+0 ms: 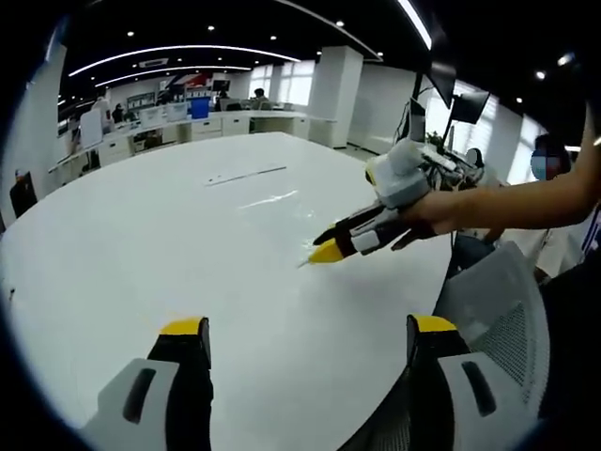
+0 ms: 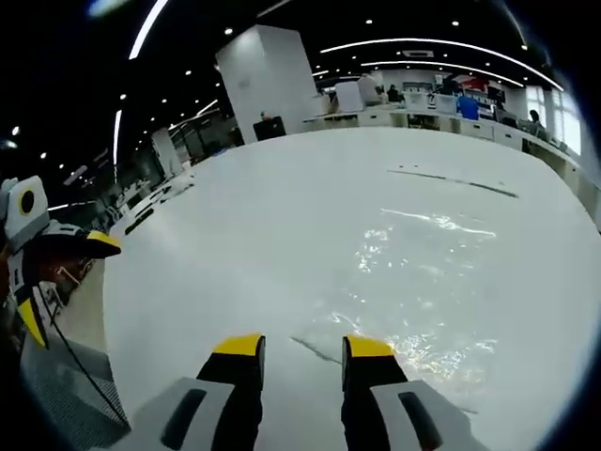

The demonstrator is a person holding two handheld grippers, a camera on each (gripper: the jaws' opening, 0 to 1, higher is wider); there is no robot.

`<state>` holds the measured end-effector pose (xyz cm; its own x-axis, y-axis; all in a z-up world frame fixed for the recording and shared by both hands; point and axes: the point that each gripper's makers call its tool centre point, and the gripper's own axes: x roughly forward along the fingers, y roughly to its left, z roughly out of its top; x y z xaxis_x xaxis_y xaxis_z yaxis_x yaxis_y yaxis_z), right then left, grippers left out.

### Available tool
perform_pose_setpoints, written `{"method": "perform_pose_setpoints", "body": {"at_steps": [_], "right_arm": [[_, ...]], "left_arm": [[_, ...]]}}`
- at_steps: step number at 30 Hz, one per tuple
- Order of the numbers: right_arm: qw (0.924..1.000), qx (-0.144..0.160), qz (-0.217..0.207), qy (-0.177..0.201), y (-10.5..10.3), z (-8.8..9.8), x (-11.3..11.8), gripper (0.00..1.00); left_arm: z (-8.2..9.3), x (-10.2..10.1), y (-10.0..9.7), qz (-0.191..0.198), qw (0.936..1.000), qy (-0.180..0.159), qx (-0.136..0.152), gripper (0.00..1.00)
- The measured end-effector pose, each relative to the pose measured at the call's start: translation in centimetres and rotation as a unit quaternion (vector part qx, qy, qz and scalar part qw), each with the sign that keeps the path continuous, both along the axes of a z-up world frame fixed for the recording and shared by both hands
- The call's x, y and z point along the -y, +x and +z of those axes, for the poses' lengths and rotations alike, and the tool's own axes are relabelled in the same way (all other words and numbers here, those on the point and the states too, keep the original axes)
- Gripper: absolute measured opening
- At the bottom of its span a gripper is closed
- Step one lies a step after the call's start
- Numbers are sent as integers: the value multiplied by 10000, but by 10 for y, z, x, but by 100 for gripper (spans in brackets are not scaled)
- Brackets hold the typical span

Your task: Open the resealable bag by pulling the two sides of the seal apart until the entire bag opening is separated and visibly accessible.

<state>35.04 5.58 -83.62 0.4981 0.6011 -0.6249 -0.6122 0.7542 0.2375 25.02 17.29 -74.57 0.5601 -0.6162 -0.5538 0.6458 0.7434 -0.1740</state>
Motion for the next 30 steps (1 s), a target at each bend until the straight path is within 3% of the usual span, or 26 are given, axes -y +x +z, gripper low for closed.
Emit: {"method": "perform_pose_setpoints", "body": {"at_steps": [6, 20, 23, 30], "right_arm": [[9997, -34, 113, -191, -4, -14, -2, 24], [9979, 376, 224, -476, 7, -18, 0, 10], [9947, 578, 417, -748, 5, -19, 1, 9], [9933, 626, 568, -793, -7, -20, -3, 5]], "left_arm": [[2, 4, 2, -49, 10000, -36, 6, 84], [1, 12, 10, -65, 10000, -30, -2, 83], [2, 14, 10, -55, 9999, -109, -18, 82], [1, 15, 8, -101, 9999, -90, -35, 81]]}}
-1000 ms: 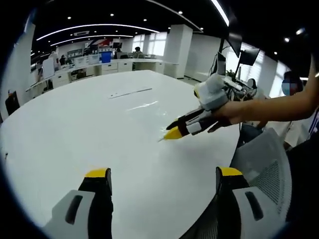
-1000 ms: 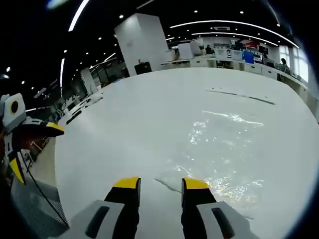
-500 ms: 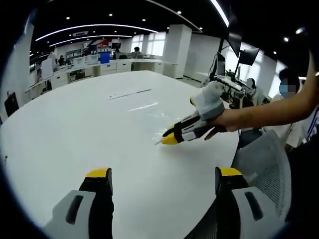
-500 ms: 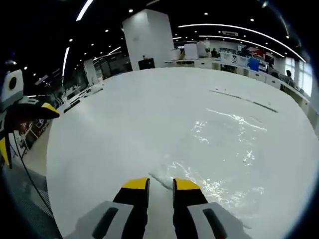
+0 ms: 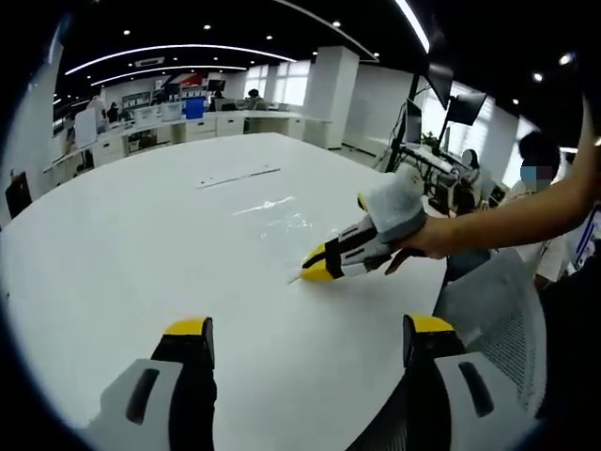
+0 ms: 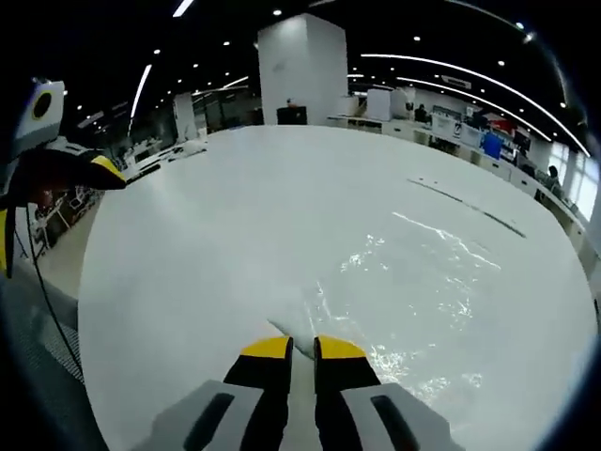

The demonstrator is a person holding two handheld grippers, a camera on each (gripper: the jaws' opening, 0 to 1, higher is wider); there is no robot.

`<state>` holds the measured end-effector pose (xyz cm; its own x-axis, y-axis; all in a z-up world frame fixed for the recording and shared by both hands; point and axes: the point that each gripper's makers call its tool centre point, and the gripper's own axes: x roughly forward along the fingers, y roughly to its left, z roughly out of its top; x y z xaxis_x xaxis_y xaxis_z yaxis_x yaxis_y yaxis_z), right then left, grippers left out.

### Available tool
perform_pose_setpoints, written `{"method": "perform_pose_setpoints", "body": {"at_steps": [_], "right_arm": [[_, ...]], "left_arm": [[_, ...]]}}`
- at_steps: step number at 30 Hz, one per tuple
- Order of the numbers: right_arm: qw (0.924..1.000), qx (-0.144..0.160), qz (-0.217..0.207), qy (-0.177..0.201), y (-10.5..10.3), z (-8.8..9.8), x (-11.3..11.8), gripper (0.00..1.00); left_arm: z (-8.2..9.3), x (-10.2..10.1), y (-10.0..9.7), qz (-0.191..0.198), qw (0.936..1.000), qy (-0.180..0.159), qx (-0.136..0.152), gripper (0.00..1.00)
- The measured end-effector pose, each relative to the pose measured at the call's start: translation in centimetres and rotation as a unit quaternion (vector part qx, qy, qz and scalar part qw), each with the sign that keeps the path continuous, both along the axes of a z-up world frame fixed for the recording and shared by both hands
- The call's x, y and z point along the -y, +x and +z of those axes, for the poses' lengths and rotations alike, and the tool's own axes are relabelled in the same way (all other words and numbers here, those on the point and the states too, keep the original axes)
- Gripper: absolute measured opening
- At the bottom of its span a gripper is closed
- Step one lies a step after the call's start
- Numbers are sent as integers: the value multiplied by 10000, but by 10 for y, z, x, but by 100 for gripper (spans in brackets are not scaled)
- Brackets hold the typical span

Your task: Open the resealable bag by pulling the two sides of the seal apart until the entire bag opening is separated and visibly accessible.

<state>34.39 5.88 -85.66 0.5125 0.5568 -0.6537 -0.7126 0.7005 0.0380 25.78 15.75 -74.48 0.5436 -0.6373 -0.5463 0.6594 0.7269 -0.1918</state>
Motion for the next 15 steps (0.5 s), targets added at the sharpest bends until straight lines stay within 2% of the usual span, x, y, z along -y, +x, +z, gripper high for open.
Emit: {"method": "perform_pose_setpoints", "body": {"at_steps": [9, 12, 15], "right_arm": [[9985, -60, 526, -143, -23, 0, -10, 3], [9973, -81, 716, -151, -32, 1, -15, 2], [9969, -140, 777, -35, -41, 4, -19, 1]], "left_arm": [[-5, 0, -6, -99, 9999, 85, -10, 79], [-6, -2, -5, 7, 9999, 127, 44, 78], [-8, -3, -6, -47, 9994, 317, 148, 75]]}}
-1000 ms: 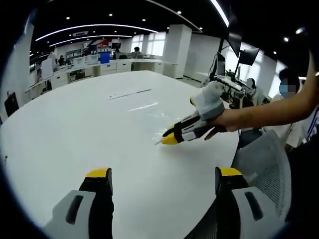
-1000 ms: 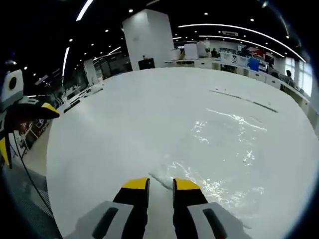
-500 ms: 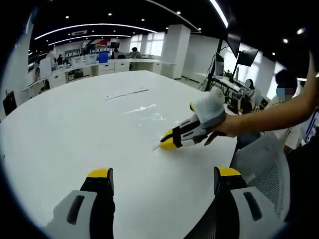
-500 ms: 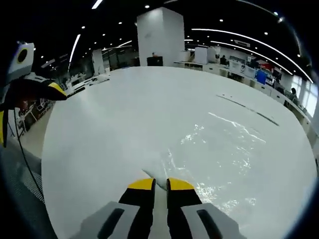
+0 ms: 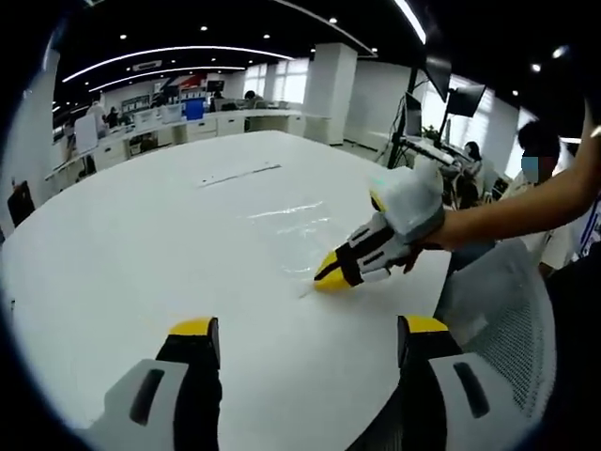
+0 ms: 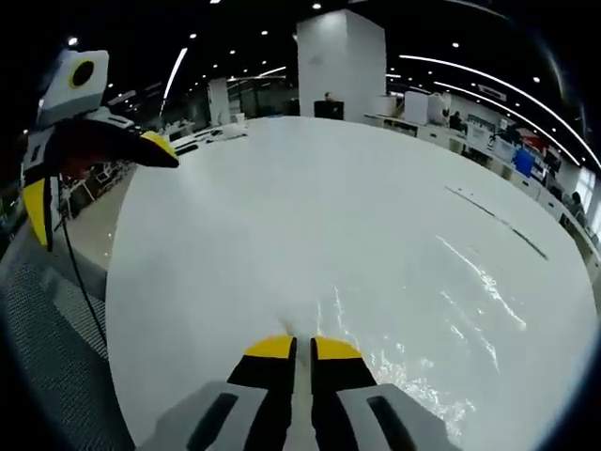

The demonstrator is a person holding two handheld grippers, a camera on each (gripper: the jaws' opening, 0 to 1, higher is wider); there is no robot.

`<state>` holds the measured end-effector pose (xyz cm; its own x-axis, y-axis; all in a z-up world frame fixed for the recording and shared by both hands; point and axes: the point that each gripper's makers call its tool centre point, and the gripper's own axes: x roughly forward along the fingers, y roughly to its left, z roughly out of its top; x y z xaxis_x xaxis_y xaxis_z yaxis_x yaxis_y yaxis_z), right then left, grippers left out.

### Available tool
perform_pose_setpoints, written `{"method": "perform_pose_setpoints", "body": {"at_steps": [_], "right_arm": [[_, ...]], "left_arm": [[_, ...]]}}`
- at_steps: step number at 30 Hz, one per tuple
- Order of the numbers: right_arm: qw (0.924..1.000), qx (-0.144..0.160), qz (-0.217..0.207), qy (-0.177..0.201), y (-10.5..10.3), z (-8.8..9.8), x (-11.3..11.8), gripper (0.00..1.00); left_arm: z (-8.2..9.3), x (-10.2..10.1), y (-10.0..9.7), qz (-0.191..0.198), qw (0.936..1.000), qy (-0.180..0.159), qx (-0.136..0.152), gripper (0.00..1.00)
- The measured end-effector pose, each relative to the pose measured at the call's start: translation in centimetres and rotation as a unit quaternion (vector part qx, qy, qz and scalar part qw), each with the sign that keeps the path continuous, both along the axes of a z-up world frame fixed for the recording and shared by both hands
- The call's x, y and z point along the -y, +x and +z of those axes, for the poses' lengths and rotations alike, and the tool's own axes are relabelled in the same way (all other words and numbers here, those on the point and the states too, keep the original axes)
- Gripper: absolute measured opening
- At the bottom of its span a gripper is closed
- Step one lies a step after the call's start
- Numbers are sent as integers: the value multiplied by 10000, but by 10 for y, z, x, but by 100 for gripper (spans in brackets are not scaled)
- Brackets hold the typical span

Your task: Open the resealable bag by pulling the two sides of the seal apart until the entire bag opening is separated and visibly accessible.

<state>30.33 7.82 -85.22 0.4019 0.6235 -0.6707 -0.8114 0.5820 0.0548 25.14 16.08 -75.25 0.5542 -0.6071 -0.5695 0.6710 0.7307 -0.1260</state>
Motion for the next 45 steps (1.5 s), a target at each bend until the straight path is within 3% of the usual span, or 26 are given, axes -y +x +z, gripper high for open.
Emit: {"method": "perform_pose_setpoints", "body": {"at_steps": [10, 16, 21, 29, 35, 38, 45], "right_arm": [[9997, -91, 111, 196, -18, 13, -4, 1], [9992, -167, 293, 234, -34, 20, -6, 1], [9982, -222, 480, 274, -48, 27, -9, 1], [9966, -354, 600, 430, -66, 31, -15, 1], [9954, -379, 731, 492, -83, 34, -20, 1], [9946, -417, 819, 477, -91, 33, -22, 1], [9921, -499, 1022, 525, -110, 37, -28, 1]], "left_arm": [[-4, 6, -7, -225, 9995, 204, 62, 71], [-2, 4, -7, -332, 9975, 515, 362, 60], [-2, 8, -11, -544, 9947, 726, 489, 58], [-16, 18, -28, -957, 9900, 931, 450, 56], [-18, 26, -31, -1016, 9884, 1000, 529, 44], [-20, 27, -35, -1059, 9874, 1054, 516, 44], [-29, 32, -50, -1366, 9800, 1339, 552, 40]]}}
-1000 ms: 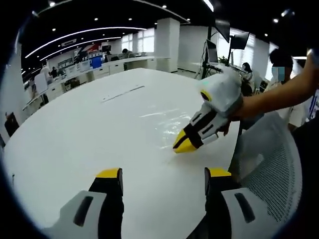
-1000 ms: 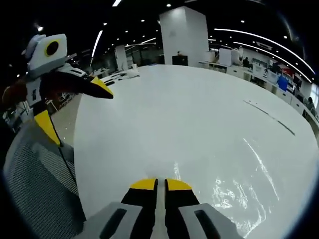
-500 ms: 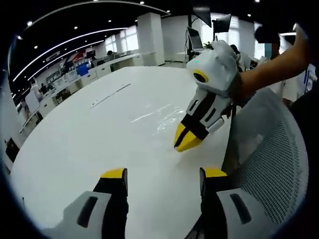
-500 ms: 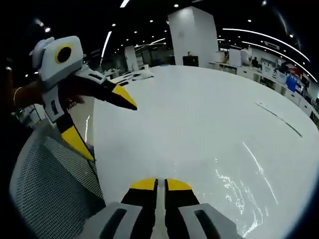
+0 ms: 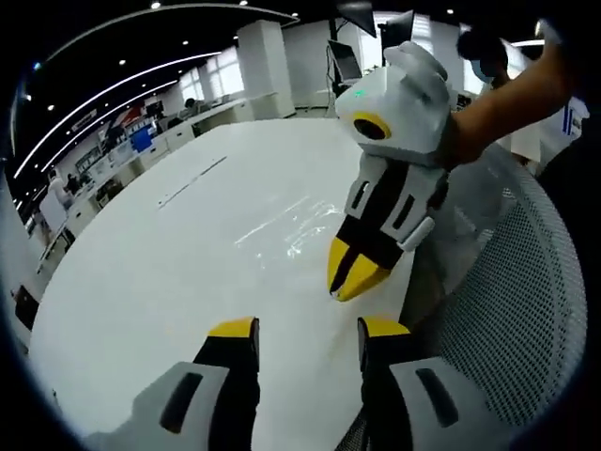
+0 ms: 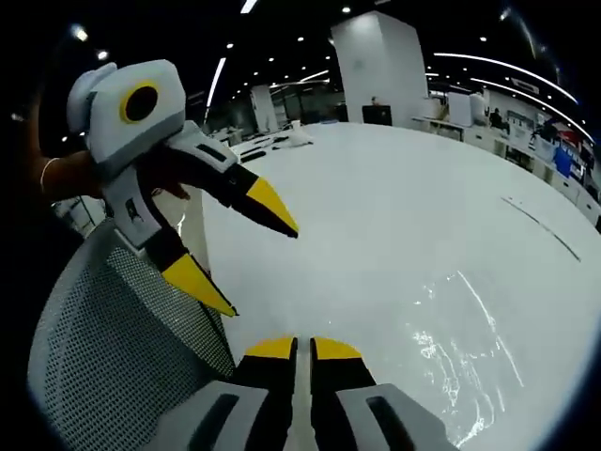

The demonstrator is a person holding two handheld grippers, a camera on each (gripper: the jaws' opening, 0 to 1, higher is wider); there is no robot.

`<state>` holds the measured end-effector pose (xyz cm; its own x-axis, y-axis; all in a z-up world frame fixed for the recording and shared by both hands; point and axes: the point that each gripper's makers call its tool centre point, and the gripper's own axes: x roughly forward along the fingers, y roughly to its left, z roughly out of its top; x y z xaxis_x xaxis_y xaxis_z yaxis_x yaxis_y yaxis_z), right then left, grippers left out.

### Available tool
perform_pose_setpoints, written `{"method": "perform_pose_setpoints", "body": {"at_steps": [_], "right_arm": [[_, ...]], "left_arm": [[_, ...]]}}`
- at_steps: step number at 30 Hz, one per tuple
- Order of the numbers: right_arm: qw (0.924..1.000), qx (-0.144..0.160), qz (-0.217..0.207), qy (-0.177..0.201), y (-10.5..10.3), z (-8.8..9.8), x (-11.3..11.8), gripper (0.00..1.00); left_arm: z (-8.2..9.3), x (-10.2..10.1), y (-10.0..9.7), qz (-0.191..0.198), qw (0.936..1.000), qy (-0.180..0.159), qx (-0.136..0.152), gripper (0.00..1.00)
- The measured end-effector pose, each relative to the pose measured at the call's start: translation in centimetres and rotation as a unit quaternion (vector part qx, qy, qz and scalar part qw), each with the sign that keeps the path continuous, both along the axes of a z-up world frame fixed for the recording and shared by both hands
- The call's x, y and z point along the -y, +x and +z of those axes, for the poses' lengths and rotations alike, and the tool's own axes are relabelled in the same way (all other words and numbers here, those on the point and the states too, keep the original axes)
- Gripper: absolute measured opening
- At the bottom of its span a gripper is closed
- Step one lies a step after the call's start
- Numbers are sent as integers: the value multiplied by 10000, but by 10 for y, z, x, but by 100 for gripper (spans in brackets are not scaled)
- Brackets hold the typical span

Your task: Open the resealable bag by pulling the two sides of the seal apart until the entire bag opening is separated and visibly accessible.

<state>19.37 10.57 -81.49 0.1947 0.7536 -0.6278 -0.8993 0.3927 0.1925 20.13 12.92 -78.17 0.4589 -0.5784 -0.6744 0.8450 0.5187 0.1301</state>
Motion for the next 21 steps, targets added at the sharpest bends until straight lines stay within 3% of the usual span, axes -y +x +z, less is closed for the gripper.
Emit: {"method": "perform_pose_setpoints", "body": {"at_steps": [5, 10, 13, 21], "right_arm": [[9999, 12, 138, -37, -7, 2, -1, 1], [9997, 15, 235, -104, -13, 2, 0, 1], [9995, 11, 297, -103, -17, 4, -1, 1], [9984, 58, 503, -243, -25, 3, 0, 1]], "left_arm": [[-11, 0, -4, -256, 9986, 457, 105, 39], [-8, 8, -11, -613, 9965, 548, 140, 37], [-6, 15, -16, -892, 9940, 602, 172, 31], [-18, 24, -24, -1611, 9792, 1173, 385, 25]]}}
